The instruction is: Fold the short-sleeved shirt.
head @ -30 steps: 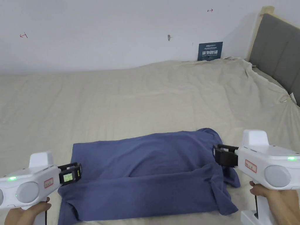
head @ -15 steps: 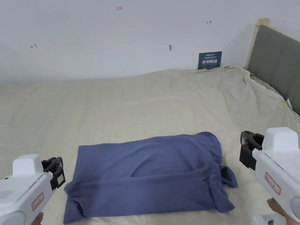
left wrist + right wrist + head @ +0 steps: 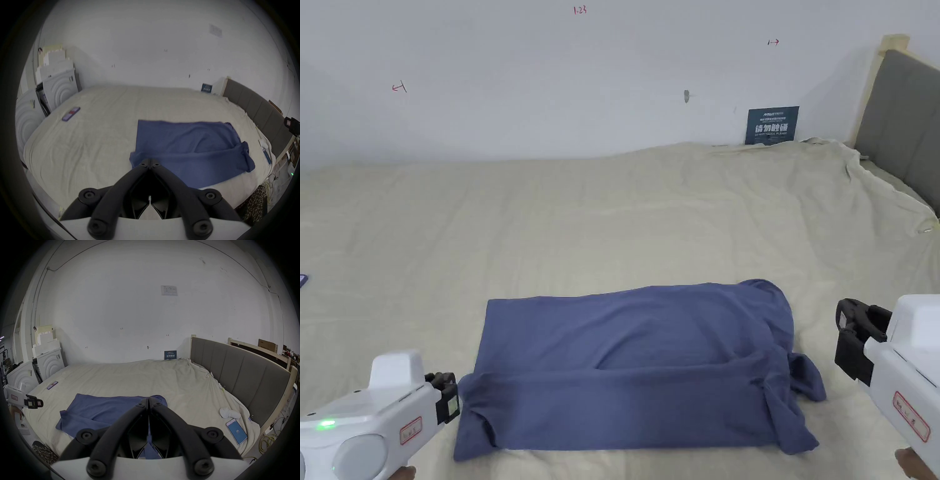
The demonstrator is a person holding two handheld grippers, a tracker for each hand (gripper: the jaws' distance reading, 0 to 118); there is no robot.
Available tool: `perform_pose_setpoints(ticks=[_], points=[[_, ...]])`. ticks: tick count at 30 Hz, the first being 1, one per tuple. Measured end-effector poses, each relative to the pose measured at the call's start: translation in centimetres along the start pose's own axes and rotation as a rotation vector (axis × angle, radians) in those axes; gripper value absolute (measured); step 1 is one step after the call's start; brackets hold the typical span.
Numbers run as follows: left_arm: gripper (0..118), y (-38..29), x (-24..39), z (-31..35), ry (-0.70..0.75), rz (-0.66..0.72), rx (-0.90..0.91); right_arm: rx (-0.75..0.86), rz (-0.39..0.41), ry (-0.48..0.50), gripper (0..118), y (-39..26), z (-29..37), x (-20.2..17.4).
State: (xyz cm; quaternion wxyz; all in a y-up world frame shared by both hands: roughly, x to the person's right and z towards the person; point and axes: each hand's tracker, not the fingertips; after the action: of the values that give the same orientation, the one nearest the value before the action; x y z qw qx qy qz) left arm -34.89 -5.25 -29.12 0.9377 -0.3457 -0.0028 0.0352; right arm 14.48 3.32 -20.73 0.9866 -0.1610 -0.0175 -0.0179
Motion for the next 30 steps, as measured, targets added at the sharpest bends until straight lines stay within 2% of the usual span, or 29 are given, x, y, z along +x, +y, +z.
perform_pose_setpoints(ticks=[2, 5, 6, 7, 13, 15, 18, 20, 21, 22, 23, 24, 27, 30], points=[[14, -0.4, -0.5, -1.7, 0.01, 0.027, -0.08, -0.009, 0.0, -0.004, 0, -0.4, -0.4, 0.1], [78, -1.2, -0.9, -4.3, 0.046, 0.058, -0.183, -0.024, -0.004, -0.008, 0, -0.9, -0.8, 0.1], [94, -1.5, -1.1, -5.1, 0.055, 0.072, -0.203, -0.029, -0.007, -0.01, 0, -1.1, -1.0, 0.2], [98, -1.9, -1.4, -6.1, 0.064, 0.085, -0.236, -0.037, -0.012, -0.012, 0, -1.2, -1.2, 0.2], [93, -4.1, -2.5, -10.1, 0.085, 0.136, -0.342, -0.08, -0.02, -0.008, 0, -1.9, -2.7, 0.4], [80, -4.5, -2.6, -10.9, 0.098, 0.132, -0.352, -0.09, -0.021, -0.009, 0, -2.1, -3.1, 0.5], [71, -5.0, -2.6, -12.0, 0.107, 0.134, -0.375, -0.111, -0.034, -0.009, 0, -2.4, -3.6, 0.7], [54, -5.4, -2.4, -12.4, 0.096, 0.124, -0.396, -0.123, -0.044, -0.008, 0, -2.6, -3.9, 0.9], [50, -5.4, -2.0, -12.1, 0.12, 0.095, -0.385, -0.128, -0.045, -0.011, 0, -2.8, -4.0, 1.0], [41, -5.4, -1.7, -11.9, 0.112, 0.072, -0.371, -0.133, -0.046, -0.013, 0, -2.9, -4.0, 1.1], [22, -5.4, -1.6, -11.7, 0.079, 0.063, -0.365, -0.138, -0.047, -0.015, 0, -3.0, -4.1, 1.2], [12, -5.5, -1.5, -11.6, 0.04, 0.076, -0.358, -0.147, -0.049, -0.016, 0, -3.2, -4.3, 1.3], [6, -5.5, -1.7, -11.5, 0.039, 0.079, -0.354, -0.191, -0.061, -0.022, 0, -4.0, -4.9, 1.7], [6, -4.9, -1.8, -9.9, 0.037, 0.064, -0.294, -0.268, -0.074, -0.048, 0, -6.1, -6.4, 2.3]])
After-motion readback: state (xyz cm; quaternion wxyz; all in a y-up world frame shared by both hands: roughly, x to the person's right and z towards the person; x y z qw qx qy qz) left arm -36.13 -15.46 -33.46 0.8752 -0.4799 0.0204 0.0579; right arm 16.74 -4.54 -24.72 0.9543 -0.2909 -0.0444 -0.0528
